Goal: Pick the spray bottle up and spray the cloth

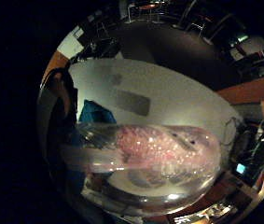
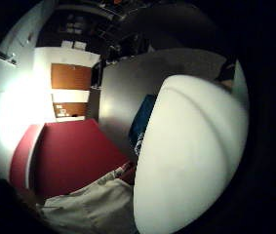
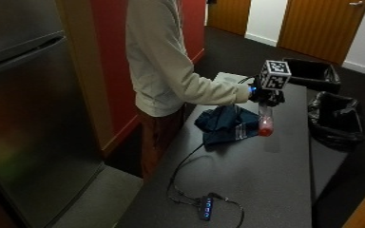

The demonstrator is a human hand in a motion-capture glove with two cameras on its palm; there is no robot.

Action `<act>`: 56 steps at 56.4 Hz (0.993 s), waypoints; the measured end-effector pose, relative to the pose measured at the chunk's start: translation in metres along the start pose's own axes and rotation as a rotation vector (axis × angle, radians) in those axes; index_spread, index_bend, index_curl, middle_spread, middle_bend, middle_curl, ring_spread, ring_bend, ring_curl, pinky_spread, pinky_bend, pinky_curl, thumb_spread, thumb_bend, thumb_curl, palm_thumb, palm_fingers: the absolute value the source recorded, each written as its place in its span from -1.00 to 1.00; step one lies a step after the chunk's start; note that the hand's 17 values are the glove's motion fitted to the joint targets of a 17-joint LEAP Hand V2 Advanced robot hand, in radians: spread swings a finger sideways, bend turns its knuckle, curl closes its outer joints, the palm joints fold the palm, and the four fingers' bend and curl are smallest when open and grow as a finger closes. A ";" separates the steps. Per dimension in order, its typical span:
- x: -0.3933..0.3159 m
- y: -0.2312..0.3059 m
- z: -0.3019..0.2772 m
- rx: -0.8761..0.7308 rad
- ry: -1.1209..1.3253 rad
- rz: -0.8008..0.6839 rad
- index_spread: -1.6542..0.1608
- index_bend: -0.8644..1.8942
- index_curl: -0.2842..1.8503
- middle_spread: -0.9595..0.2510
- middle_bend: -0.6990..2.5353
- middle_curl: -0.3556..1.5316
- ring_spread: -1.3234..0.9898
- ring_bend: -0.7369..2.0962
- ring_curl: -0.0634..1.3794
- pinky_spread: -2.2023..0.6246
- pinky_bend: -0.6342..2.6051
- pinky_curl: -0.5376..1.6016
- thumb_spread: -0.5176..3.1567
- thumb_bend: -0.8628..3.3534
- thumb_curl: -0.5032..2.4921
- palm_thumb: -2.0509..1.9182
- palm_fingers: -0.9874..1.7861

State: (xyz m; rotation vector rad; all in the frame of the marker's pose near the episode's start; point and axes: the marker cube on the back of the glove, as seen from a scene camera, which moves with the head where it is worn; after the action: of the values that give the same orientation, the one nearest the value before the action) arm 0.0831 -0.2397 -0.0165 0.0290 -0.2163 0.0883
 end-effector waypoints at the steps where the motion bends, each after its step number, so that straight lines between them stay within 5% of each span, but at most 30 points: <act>1: -0.005 0.000 -0.002 -0.007 0.029 -0.010 0.57 -0.12 -0.22 0.30 -0.23 -0.05 -0.05 -0.08 -0.24 0.35 -0.46 -0.14 -0.79 -0.60 -0.19 0.60 0.66; 36: -0.119 0.021 -0.003 -0.174 0.763 -0.231 0.58 -0.11 -0.20 0.30 -0.22 -0.05 -0.05 -0.07 -0.23 0.35 -0.47 -0.12 -0.81 -0.60 -0.20 0.60 0.65; 56: -0.131 0.035 0.029 -0.221 0.837 -0.228 0.58 -0.11 -0.20 0.31 -0.22 -0.05 -0.05 -0.07 -0.23 0.35 -0.47 -0.12 -0.81 -0.60 -0.19 0.60 0.65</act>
State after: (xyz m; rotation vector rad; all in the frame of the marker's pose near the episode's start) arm -0.0538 -0.2174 -0.0155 -0.2014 0.6144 -0.1541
